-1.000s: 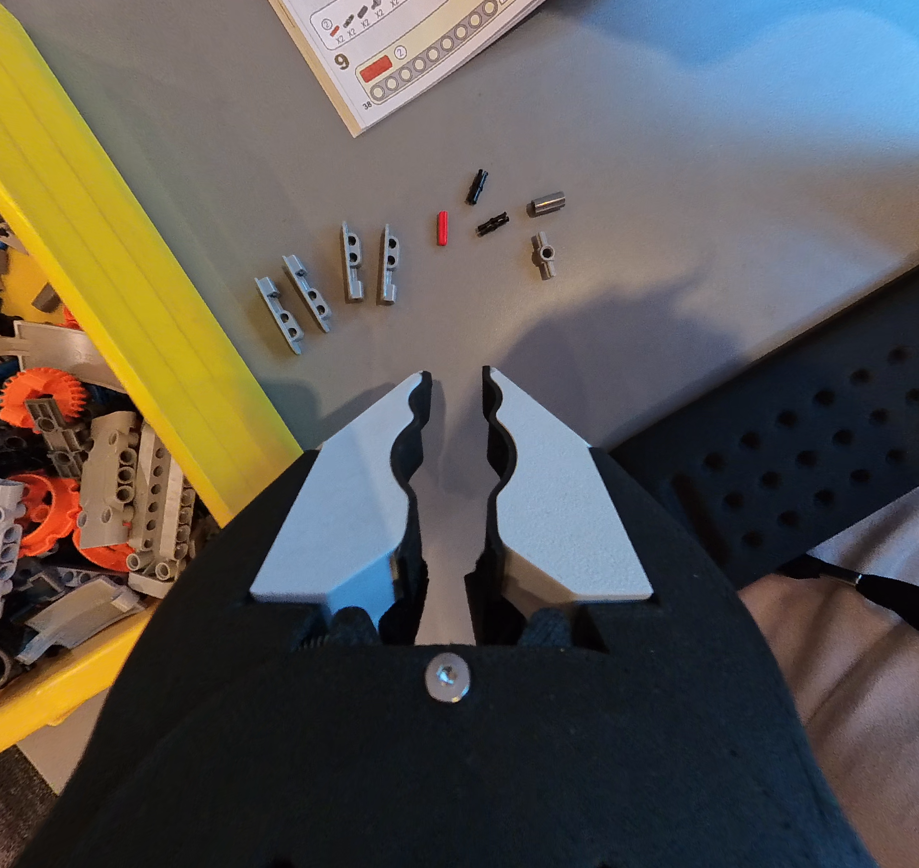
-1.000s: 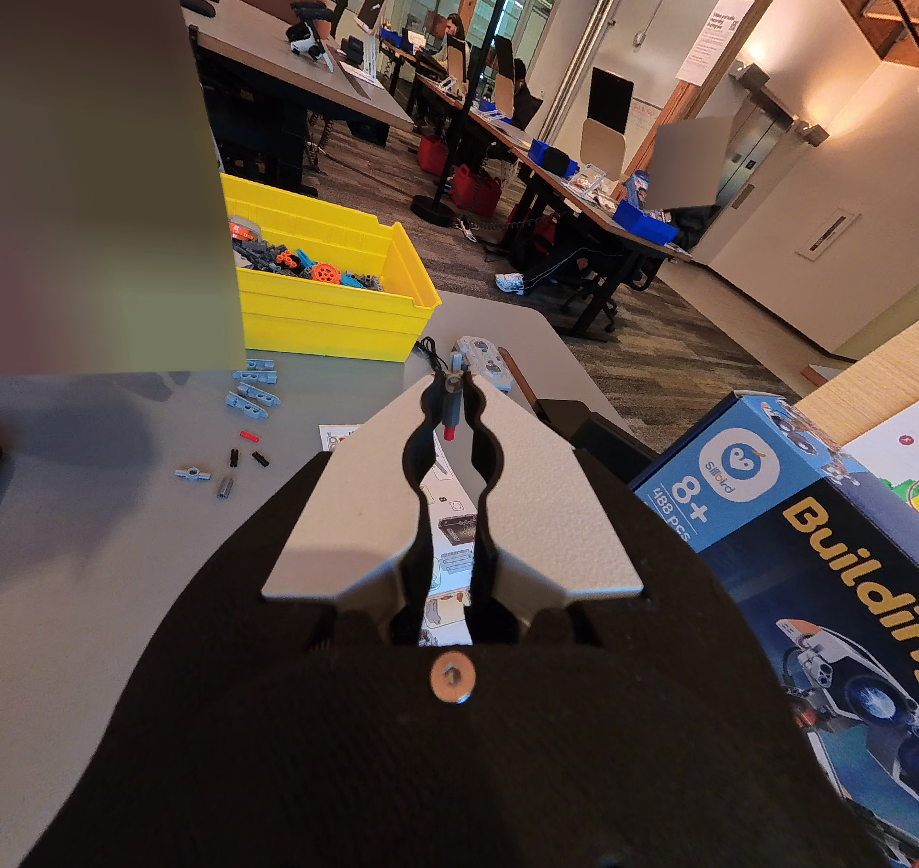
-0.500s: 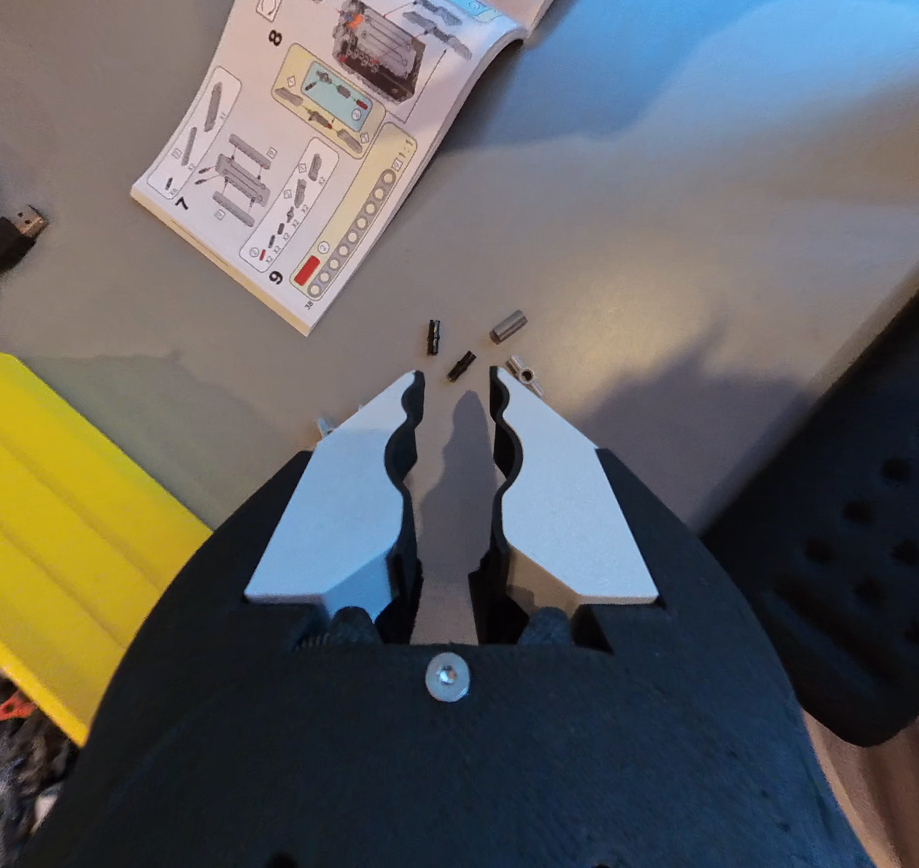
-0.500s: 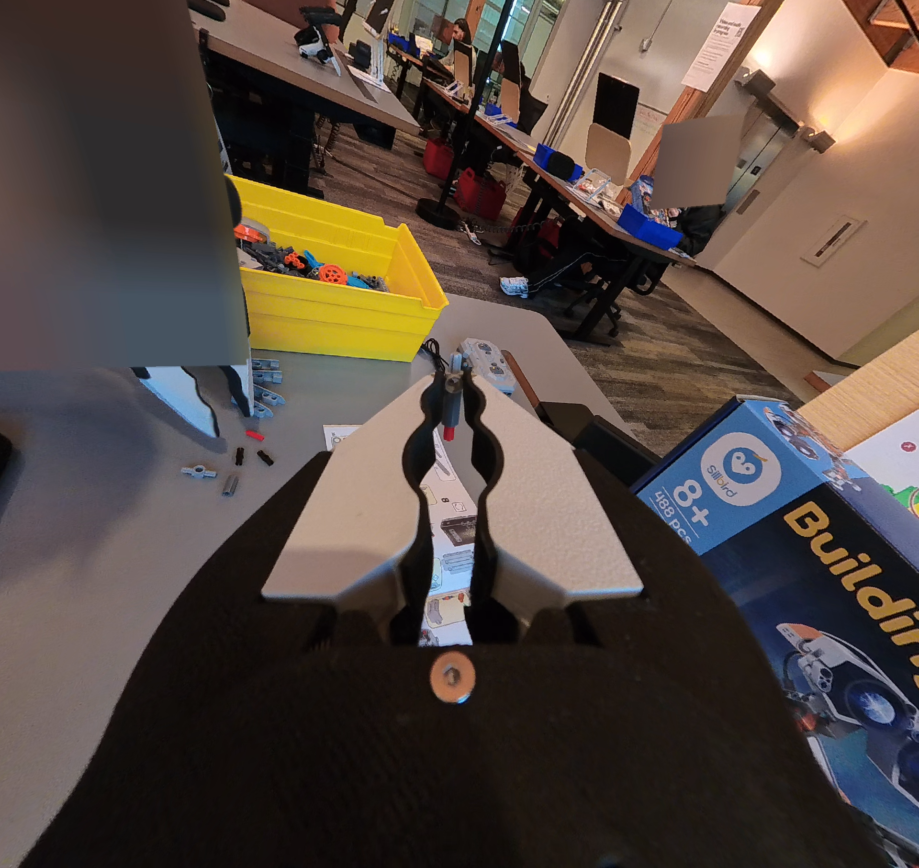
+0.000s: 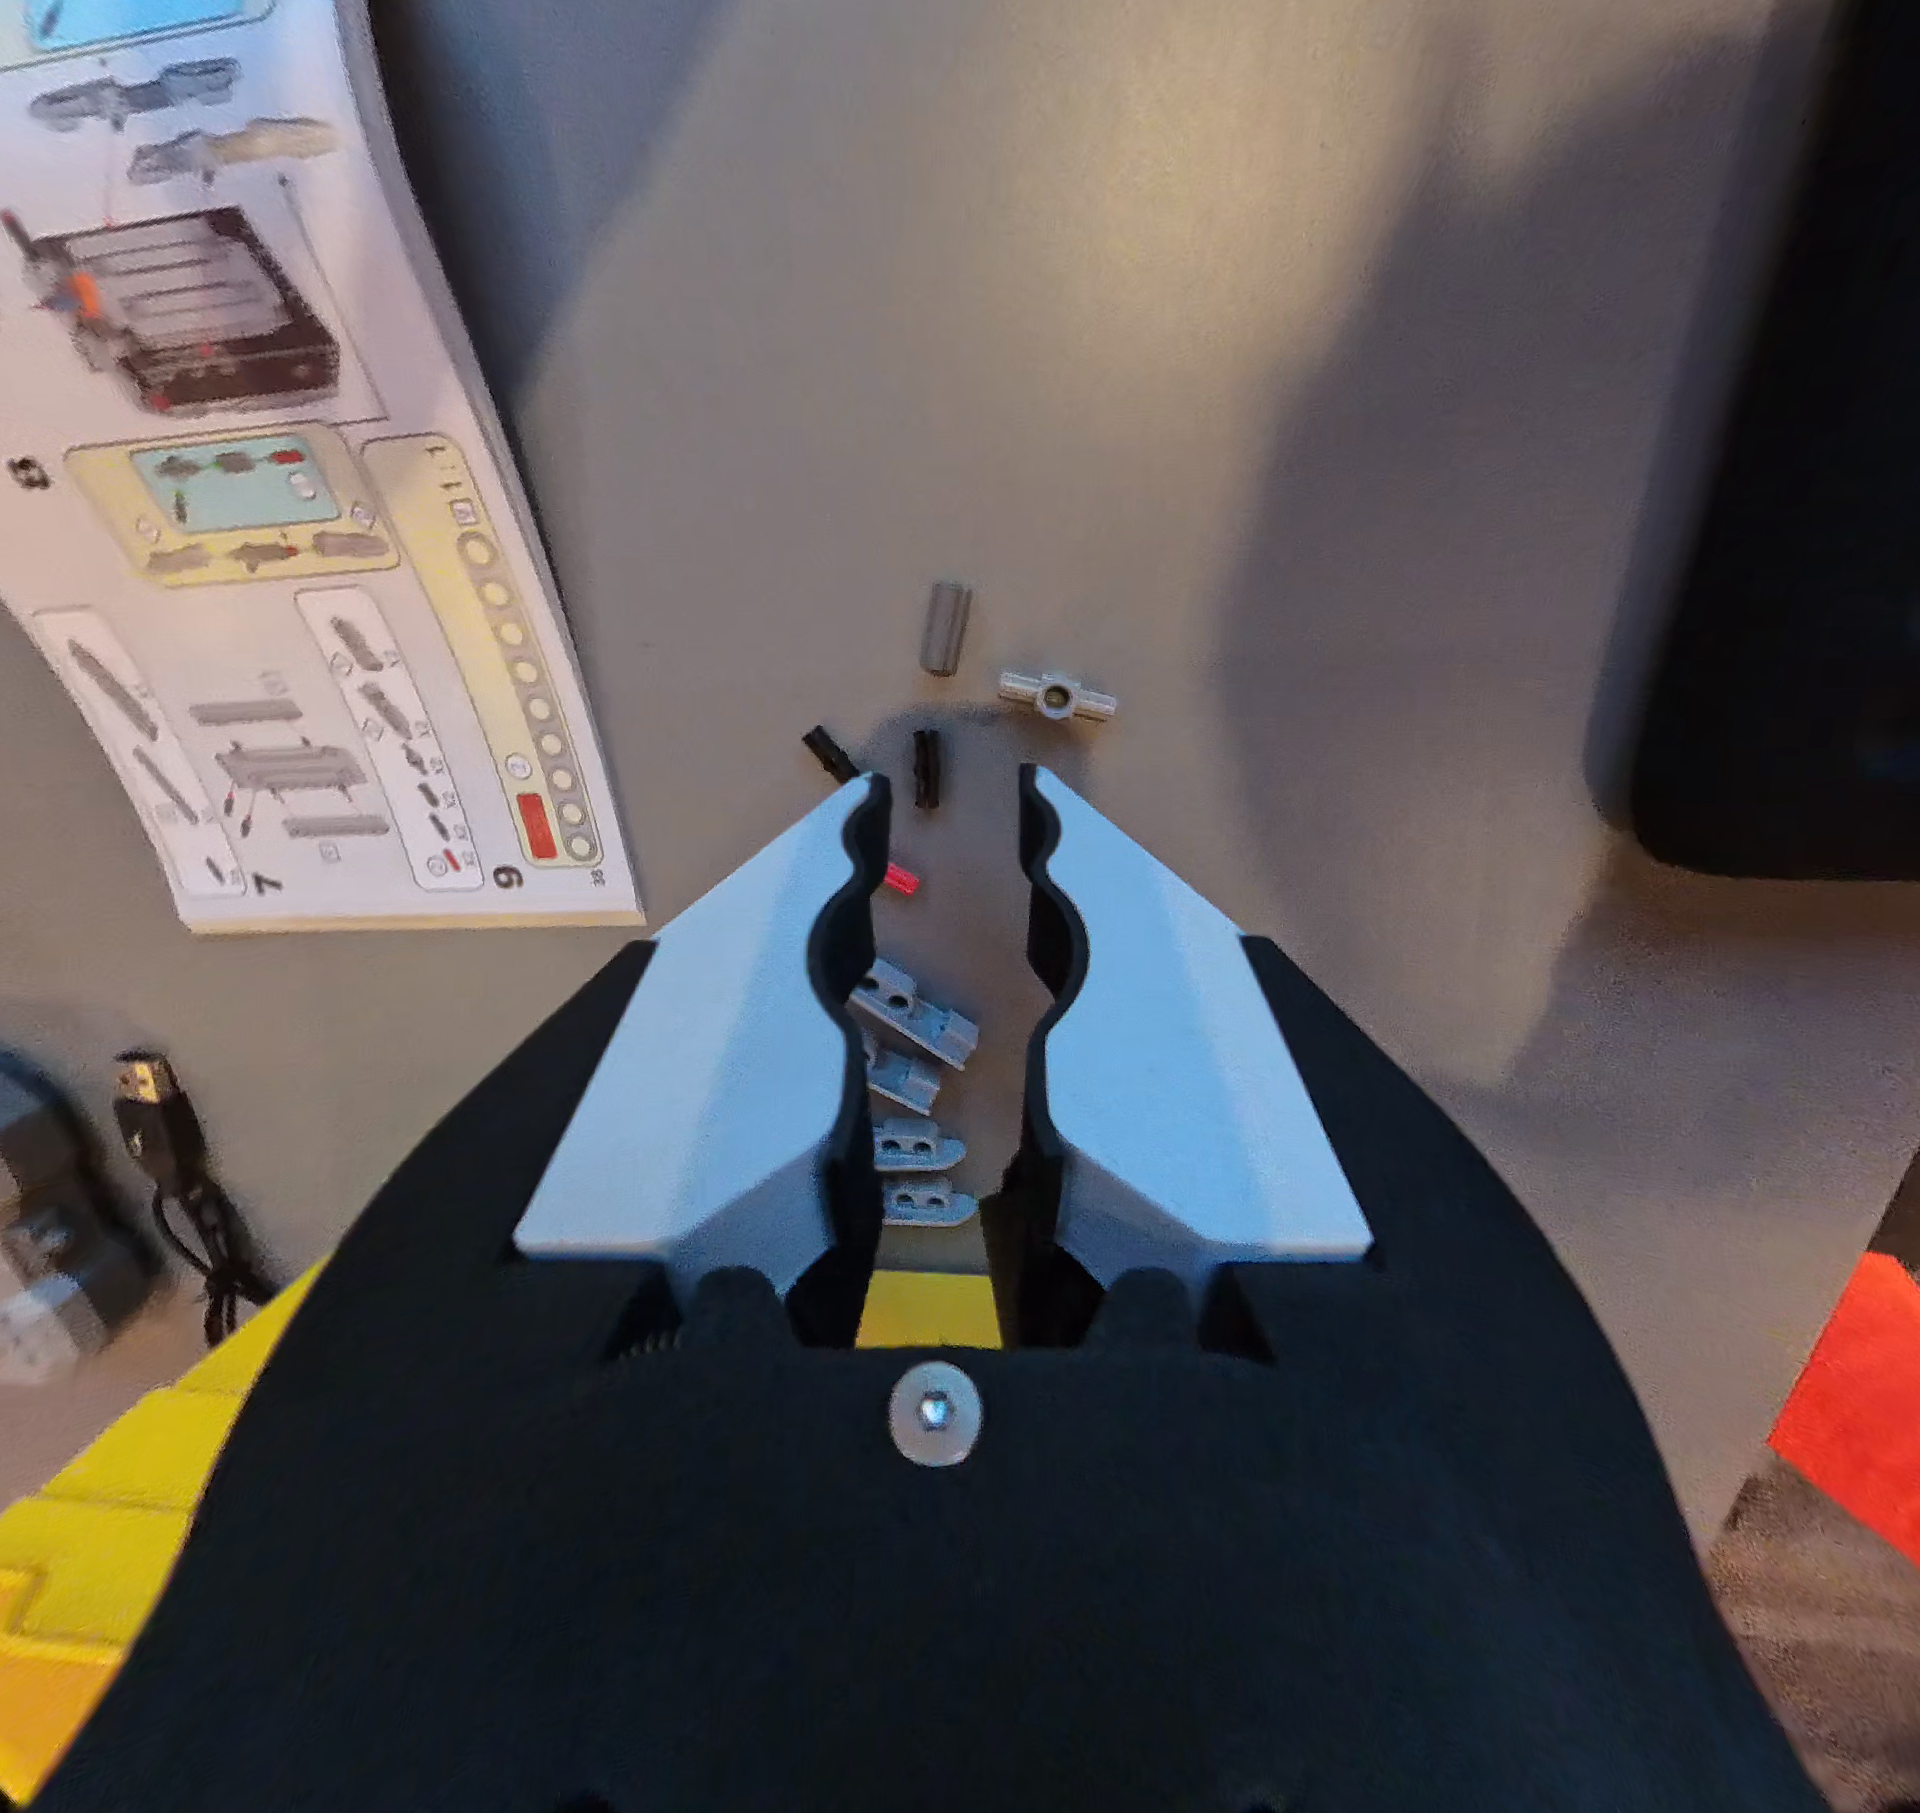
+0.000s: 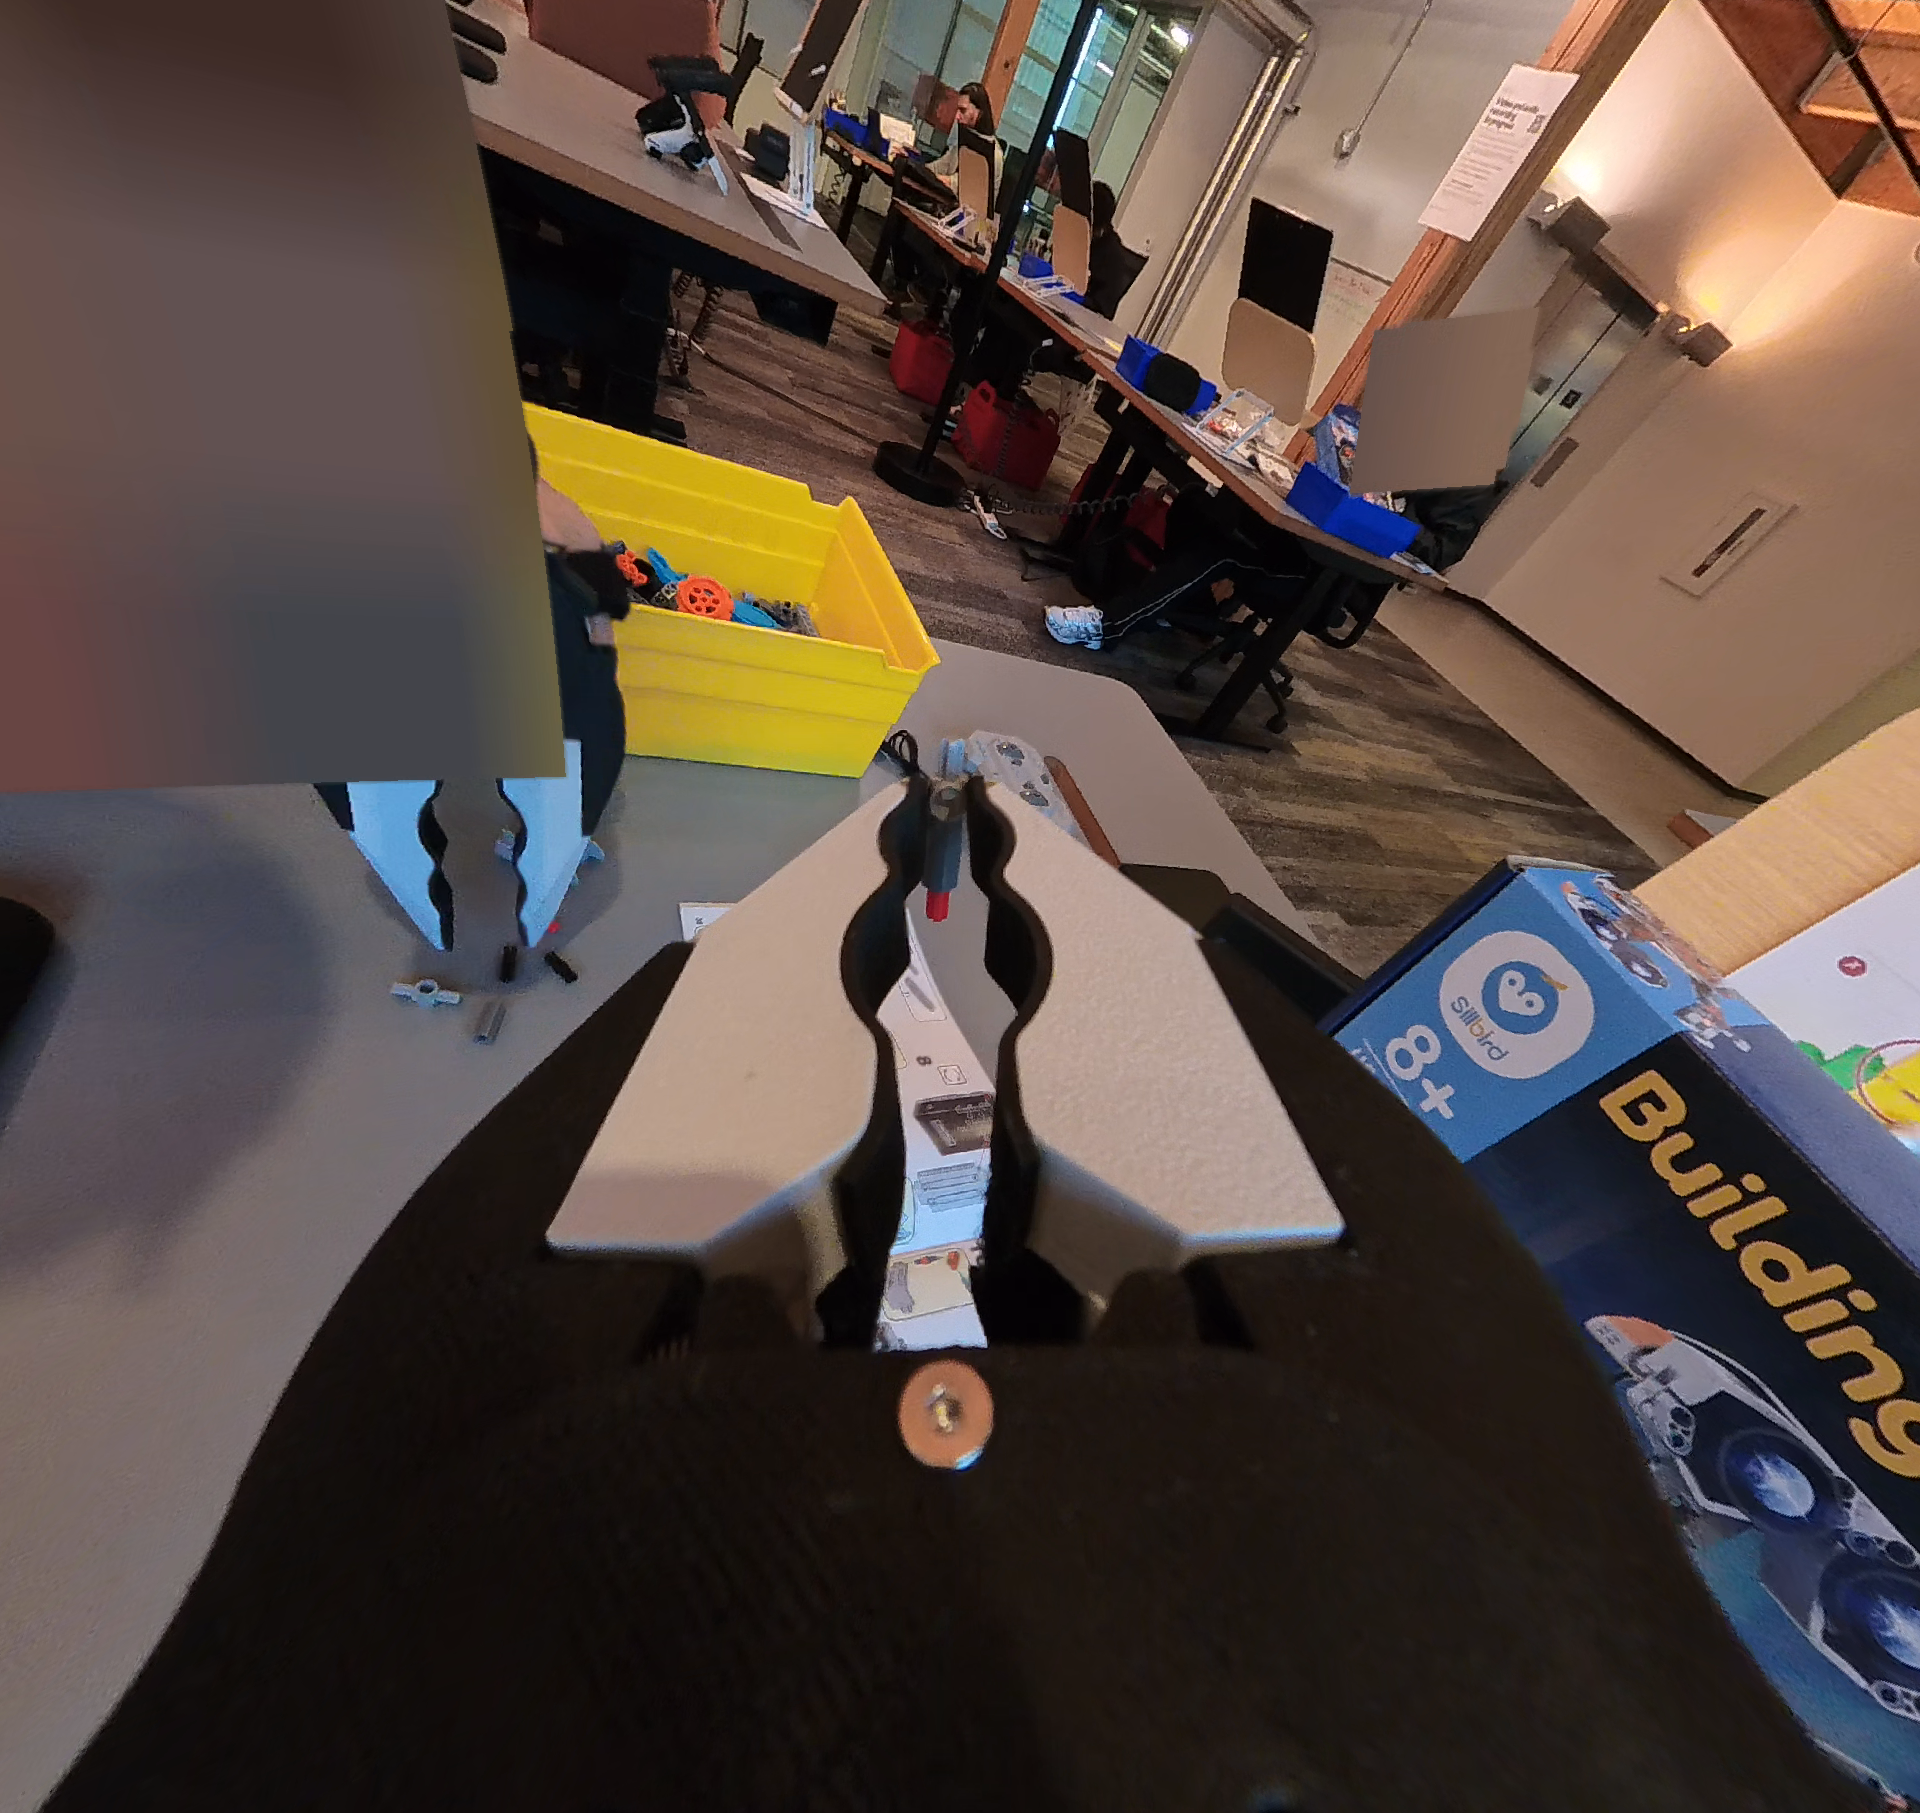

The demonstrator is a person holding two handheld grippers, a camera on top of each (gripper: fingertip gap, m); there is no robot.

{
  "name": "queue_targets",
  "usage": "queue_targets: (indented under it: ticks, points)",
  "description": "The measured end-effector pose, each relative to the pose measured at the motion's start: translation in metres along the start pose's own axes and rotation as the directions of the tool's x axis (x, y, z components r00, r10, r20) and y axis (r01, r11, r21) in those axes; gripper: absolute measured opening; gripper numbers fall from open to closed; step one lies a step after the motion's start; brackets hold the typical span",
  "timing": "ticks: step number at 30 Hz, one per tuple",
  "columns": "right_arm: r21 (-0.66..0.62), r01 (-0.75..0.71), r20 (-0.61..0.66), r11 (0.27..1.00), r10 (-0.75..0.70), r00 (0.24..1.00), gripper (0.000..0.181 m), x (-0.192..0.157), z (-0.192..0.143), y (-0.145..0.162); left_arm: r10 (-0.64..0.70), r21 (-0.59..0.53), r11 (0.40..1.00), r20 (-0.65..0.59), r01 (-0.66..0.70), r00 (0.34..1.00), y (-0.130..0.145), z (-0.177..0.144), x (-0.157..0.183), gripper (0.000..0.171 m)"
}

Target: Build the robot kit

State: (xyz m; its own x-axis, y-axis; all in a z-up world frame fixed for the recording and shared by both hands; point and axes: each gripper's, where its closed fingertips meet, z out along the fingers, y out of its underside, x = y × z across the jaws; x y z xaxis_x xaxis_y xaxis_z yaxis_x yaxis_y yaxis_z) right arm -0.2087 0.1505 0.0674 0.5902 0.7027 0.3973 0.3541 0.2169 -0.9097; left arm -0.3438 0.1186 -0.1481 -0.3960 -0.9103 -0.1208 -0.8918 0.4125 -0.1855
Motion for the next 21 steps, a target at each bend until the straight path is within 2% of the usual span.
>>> queue_targets:
  ticks: [4, 9, 21]
  points:
    - [0.011, -0.001, -0.004, 1.0, 0.001, 1.0, 0.006, 0.002, -0.003, -0.003, 0.031, 0.018, 0.999, -0.048, -0.03, 0.998, -0.005, 0.002, 0.0, 0.017]
    - [0.023, 0.004, -0.006, 1.0, -0.004, 1.0, 0.006, 0.002, -0.006, -0.007, 0.077, -0.029, 0.997, -0.037, -0.078, 0.996, 0.004, 0.005, -0.001, 0.014]
    - [0.031, 0.005, -0.015, 0.999, -0.004, 1.0, 0.006, 0.006, -0.01, -0.01, 0.042, -0.02, 0.999, -0.072, -0.043, 0.997, 0.007, 0.012, -0.003, 0.01]
